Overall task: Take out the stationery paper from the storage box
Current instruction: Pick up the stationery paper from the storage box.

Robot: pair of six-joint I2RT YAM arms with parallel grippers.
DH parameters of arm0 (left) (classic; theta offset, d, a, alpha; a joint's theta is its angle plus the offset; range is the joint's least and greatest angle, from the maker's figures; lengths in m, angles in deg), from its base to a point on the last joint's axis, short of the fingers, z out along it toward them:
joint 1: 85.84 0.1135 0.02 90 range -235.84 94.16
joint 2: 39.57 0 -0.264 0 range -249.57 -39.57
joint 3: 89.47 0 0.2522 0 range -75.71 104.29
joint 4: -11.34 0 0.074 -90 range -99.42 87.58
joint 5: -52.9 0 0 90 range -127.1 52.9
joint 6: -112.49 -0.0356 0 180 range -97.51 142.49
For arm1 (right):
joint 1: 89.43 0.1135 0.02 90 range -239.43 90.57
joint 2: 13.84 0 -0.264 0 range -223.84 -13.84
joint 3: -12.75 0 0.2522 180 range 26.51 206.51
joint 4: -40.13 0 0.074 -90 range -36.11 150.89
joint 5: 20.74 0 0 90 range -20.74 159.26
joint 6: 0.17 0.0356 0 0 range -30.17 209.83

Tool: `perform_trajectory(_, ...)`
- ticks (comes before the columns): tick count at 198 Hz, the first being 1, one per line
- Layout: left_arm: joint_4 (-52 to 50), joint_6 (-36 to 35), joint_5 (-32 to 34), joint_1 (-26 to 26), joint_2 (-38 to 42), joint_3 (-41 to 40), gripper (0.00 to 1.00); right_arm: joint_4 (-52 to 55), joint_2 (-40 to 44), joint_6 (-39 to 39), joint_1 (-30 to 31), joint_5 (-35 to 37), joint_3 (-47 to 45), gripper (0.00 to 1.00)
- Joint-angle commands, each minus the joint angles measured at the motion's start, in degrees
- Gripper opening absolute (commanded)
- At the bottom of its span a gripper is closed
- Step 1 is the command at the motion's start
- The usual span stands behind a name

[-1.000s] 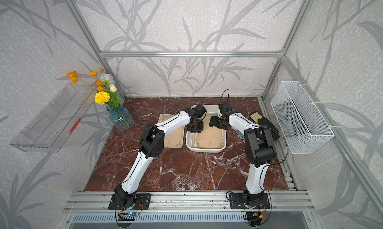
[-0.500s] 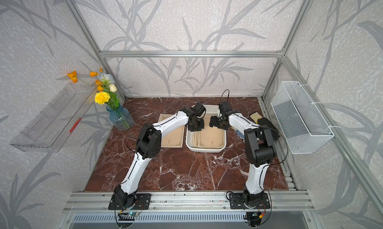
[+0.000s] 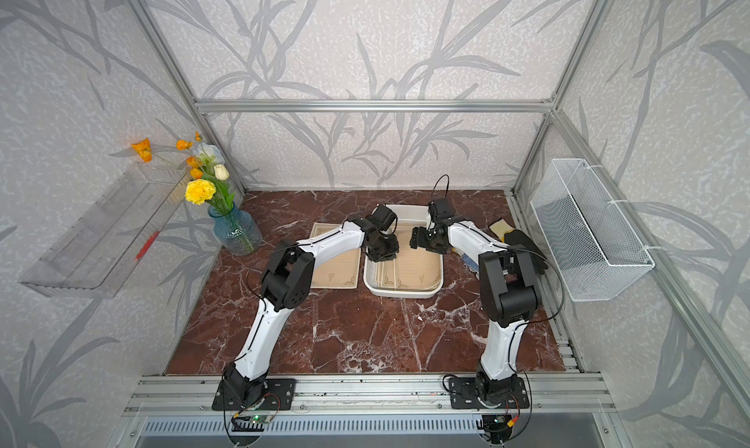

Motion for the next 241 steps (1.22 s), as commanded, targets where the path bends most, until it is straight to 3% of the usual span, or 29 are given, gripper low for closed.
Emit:
perform_trajectory(1, 1.47, 1.07, -1.01, 0.34, 1.43, -1.61, 0.14, 0.79, 2.85, -0.18, 0.07, 0.44, 0.15, 0.81)
perform_trajectory(52, 2.02, 0.81, -3.04, 0.89, 0.34, -2.02, 0.13, 4.21, 5.01, -1.95, 0.48, 4.82, 1.22, 0.84)
perform_trajectory(108, 2.06, 0.33, -2.36, 1.23, -0.02, -3.33, 0.13, 8.01, 6.55, -4.38, 1.47, 14.20, 2.45, 0.83)
perform_trajectory(185, 3.45, 0.83, -4.21, 1.30, -0.95, -3.08, 0.13, 11.26, 6.23, -4.26, 2.26, 15.95, 1.21, 0.72)
perform_trajectory(241, 4.00, 1.16, -4.65, 1.33, -1.19, -3.66, 0.13, 11.94, 5.33, -3.76, 2.27, 13.85, 0.55, 0.55)
